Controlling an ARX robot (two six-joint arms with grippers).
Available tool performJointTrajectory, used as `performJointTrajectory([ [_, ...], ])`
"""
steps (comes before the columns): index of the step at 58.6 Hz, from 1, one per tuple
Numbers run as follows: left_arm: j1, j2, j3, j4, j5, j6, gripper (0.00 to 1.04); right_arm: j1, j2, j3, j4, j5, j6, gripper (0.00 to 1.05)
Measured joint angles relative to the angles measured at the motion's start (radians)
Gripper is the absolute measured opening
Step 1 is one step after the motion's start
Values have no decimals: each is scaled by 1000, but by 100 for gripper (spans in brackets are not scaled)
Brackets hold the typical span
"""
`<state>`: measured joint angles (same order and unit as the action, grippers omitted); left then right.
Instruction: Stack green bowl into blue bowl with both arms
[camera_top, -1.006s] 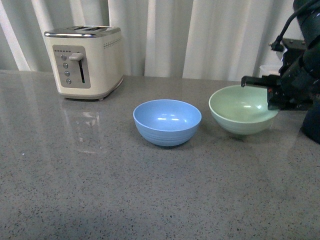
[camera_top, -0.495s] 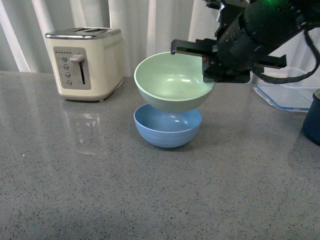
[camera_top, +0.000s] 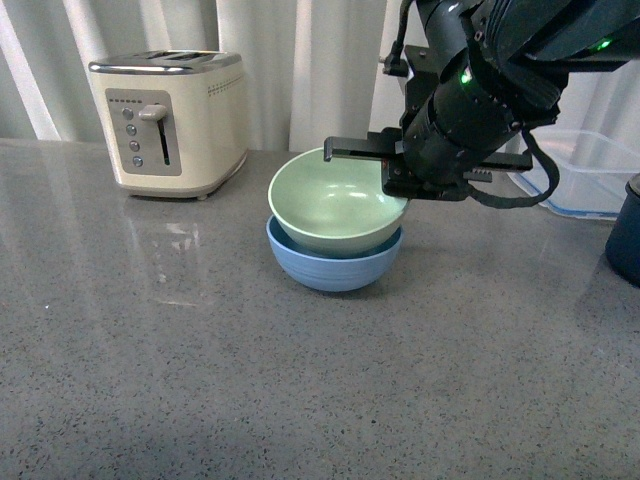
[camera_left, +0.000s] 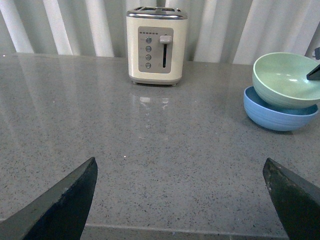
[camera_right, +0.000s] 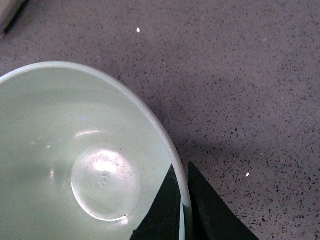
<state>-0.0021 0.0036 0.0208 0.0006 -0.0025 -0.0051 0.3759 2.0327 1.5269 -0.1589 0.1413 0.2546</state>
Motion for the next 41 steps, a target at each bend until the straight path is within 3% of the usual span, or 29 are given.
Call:
performJointTrajectory([
  [8, 0, 0, 0, 0, 0, 0, 98, 4, 18, 1, 0, 1, -5, 6],
  [31, 0, 0, 0, 0, 0, 0, 98, 4, -85, -62, 56, -48, 6, 62],
  [41, 0, 0, 0, 0, 0, 0, 98, -55, -312, -253, 248, -182, 29, 89],
])
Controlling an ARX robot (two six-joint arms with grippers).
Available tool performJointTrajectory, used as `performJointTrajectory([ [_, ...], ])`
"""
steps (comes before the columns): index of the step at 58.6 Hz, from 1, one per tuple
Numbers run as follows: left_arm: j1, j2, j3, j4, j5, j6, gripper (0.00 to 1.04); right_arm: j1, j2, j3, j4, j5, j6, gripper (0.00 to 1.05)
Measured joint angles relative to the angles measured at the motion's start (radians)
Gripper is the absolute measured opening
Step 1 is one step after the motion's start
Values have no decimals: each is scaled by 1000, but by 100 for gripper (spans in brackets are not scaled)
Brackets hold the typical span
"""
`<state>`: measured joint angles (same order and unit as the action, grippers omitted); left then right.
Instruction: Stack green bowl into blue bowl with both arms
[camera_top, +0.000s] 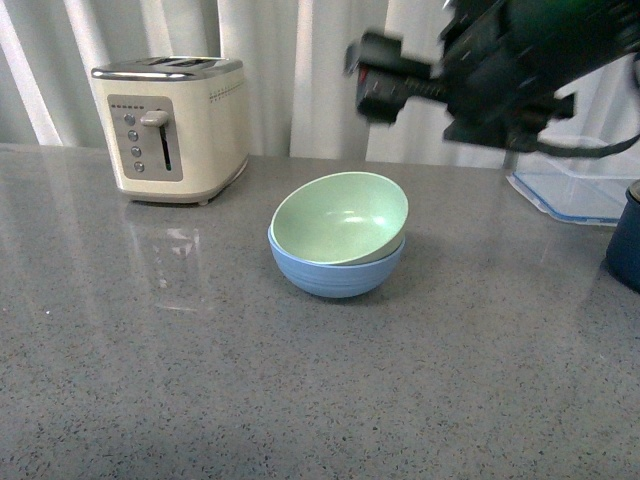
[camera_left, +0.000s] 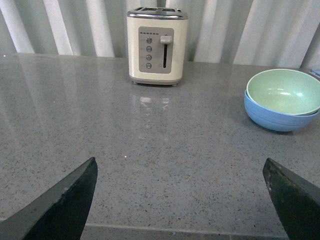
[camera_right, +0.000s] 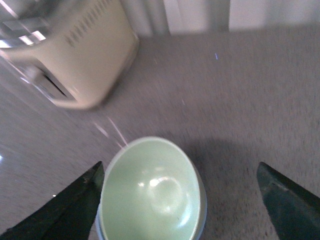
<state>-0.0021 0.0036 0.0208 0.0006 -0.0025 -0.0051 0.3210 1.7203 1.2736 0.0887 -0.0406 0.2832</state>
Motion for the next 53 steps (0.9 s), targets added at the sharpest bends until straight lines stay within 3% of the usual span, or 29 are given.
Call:
performJointTrajectory([
  [3, 0, 0, 0, 0, -1, 0, 98, -22, -81, -80, 109, -45, 11, 96],
  [5, 0, 0, 0, 0, -1, 0, 98, -32, -114, -104, 147, -47, 13, 96],
  [7, 0, 0, 0, 0, 0, 0, 98, -33, -137, -126, 198, 2, -5, 93],
  [12, 0, -1, 0, 0, 3, 0, 98, -41, -198, -266, 442, 255, -138, 77],
  [14, 0, -1, 0, 0, 3, 0, 98, -48, -217, -325, 497, 283, -174, 72],
  [22, 0, -1, 0, 0, 0, 0, 98, -93, -304, -572, 618, 260, -253, 47],
  [38, 0, -1, 0, 0, 1, 0, 98, -170, -496, -848, 709, 193, -277, 1],
  [53, 0, -1, 0, 0, 2, 0, 98, -219, -643, -1019, 724, 143, -281, 1],
])
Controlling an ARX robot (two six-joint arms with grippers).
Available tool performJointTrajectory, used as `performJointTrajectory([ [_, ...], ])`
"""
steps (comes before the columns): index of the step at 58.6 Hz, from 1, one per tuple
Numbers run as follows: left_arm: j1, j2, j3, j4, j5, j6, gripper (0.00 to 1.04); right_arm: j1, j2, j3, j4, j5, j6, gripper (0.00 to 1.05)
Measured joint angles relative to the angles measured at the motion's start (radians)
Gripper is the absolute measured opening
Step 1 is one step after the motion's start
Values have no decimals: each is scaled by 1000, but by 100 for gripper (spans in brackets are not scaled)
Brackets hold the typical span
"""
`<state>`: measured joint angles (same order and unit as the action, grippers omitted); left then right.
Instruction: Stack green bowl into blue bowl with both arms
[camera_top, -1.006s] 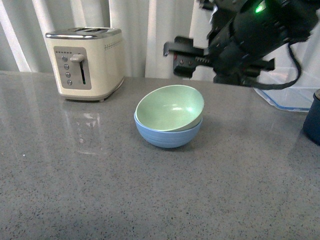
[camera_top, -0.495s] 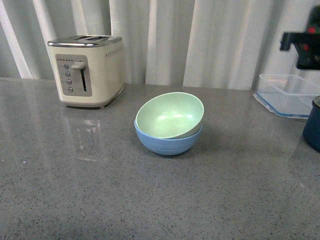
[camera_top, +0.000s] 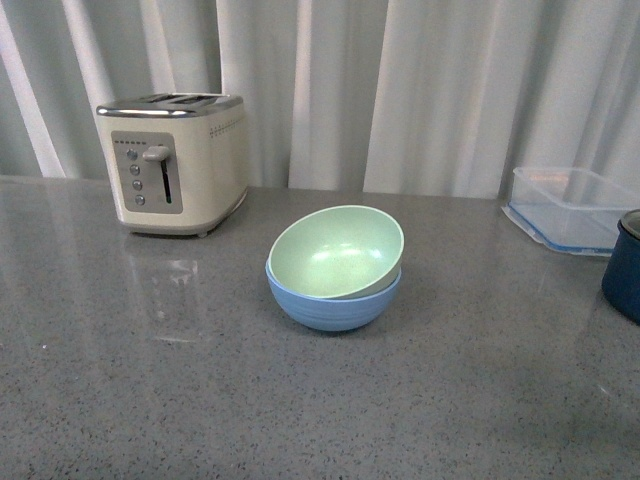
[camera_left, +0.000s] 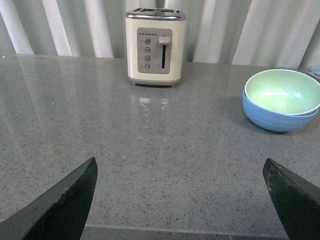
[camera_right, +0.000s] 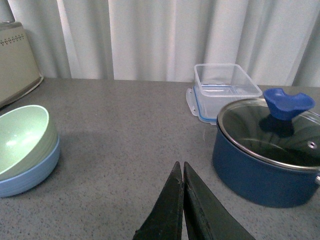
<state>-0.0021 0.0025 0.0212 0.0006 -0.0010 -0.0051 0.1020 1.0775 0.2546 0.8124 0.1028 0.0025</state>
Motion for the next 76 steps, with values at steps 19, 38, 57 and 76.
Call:
performJointTrajectory([
  [19, 0, 0, 0, 0, 0, 0, 98, -94, -189, -128, -61, -95, 0, 1],
  [38, 0, 0, 0, 0, 0, 0, 98, -100, -381, -198, -180, -101, 0, 1],
  [57, 0, 0, 0, 0, 0, 0, 98, -100, -577, -249, -316, -101, 0, 1],
  [76, 0, 0, 0, 0, 0, 0, 98, -100, -728, -250, -462, -101, 0, 1],
])
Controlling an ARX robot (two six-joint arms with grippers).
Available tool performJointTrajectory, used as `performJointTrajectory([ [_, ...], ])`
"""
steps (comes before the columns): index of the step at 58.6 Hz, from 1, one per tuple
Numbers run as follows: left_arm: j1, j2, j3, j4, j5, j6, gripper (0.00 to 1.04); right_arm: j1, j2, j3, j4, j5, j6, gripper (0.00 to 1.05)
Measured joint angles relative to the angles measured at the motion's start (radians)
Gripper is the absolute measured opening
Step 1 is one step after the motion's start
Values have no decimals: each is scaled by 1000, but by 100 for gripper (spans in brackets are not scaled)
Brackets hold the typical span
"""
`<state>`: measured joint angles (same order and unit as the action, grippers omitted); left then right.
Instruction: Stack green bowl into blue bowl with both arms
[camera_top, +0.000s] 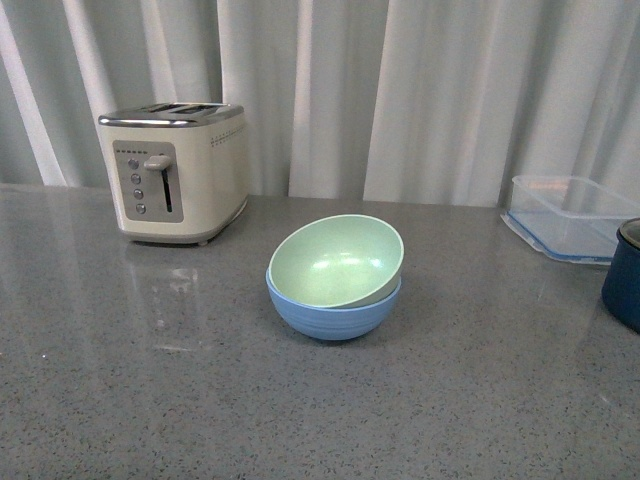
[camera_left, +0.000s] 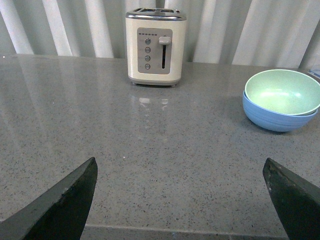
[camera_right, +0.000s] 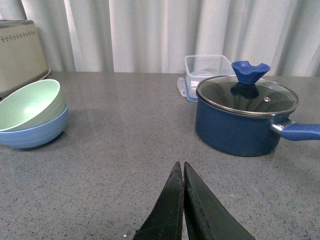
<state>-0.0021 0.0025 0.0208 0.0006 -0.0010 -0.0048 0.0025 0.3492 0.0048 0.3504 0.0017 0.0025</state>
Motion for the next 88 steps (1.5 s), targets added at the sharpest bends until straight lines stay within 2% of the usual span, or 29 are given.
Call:
performJointTrajectory([
  [34, 0, 0, 0, 0, 0, 0, 98, 0, -174, 0, -171, 0, 0, 1],
  [41, 0, 0, 0, 0, -1, 0, 98, 0, -306, 1, -338, -3, 0, 1],
  [51, 0, -1, 0, 0, 0, 0, 98, 0, -345, 1, -349, -3, -1, 2],
  [65, 0, -1, 0, 0, 0, 0, 98, 0, -345, 1, -349, -3, -1, 40],
  [71, 0, -1, 0, 0, 0, 0, 98, 0, -345, 1, -349, -3, -1, 64],
  [82, 0, -1, 0, 0, 0, 0, 98, 0, -345, 1, -349, -3, -1, 94],
  [84, 0, -1, 0, 0, 0, 0, 98, 0, -345, 1, -349, -3, 0, 97],
  [88, 0, -1, 0, 0, 0, 0, 98, 0, -345, 1, -349, -3, -1, 94],
])
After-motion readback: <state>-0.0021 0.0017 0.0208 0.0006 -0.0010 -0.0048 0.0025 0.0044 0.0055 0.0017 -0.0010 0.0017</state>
